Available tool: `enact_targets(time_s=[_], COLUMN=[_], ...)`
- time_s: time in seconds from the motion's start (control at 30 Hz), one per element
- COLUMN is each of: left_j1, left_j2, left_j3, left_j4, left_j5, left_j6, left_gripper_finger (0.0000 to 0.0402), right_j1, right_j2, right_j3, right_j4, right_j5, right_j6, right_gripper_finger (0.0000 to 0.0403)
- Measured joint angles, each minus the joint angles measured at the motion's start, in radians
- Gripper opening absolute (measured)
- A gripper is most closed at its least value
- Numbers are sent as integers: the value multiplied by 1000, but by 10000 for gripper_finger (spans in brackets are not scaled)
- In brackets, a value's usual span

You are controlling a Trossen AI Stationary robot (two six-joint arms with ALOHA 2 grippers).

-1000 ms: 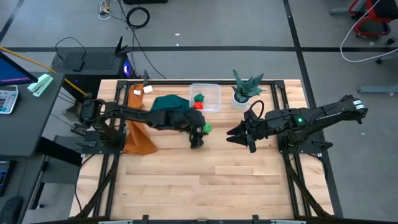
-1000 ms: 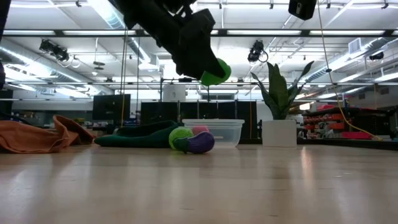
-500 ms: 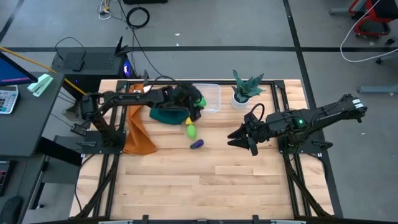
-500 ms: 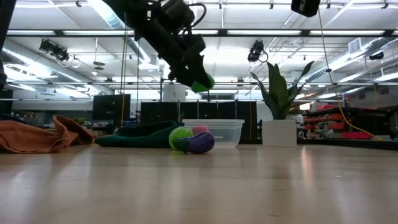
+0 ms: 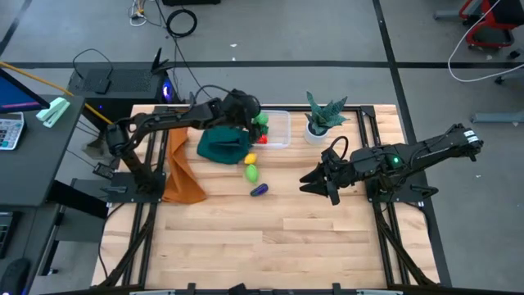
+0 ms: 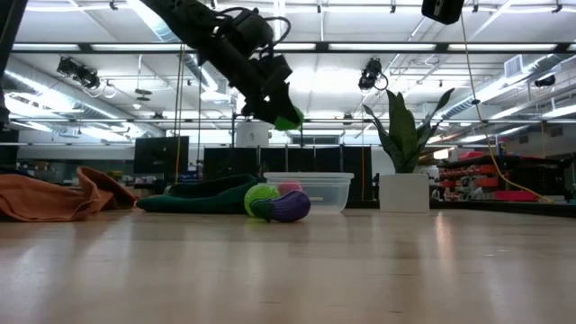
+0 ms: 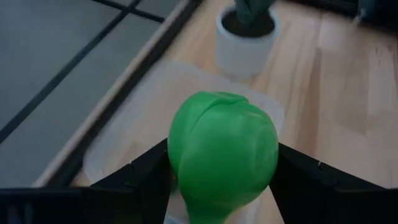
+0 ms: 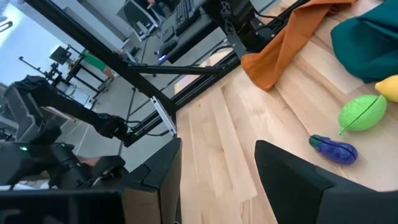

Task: Pick and placing Produce into tupperware
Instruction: Put the green pear into the transparent bin

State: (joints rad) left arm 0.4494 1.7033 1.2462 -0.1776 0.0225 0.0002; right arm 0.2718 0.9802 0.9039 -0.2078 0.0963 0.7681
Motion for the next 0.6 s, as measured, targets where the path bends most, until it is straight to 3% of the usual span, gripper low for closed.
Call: enact_targets(time_s=[0.4, 0.6], left_j1=[44, 49], left_j2=[246, 368], left_j3=[439, 547], left_j4=[-347, -496], left_j5=[2, 1], left_j6=[144, 195], left_gripper_finger=[247, 247], right_j1=[0, 0], right_j2=[0, 0], right_j3=[0, 0], right_j4=[13, 19], right_j5=[0, 0], right_j6=[11, 10], right_gripper_finger=[167, 167])
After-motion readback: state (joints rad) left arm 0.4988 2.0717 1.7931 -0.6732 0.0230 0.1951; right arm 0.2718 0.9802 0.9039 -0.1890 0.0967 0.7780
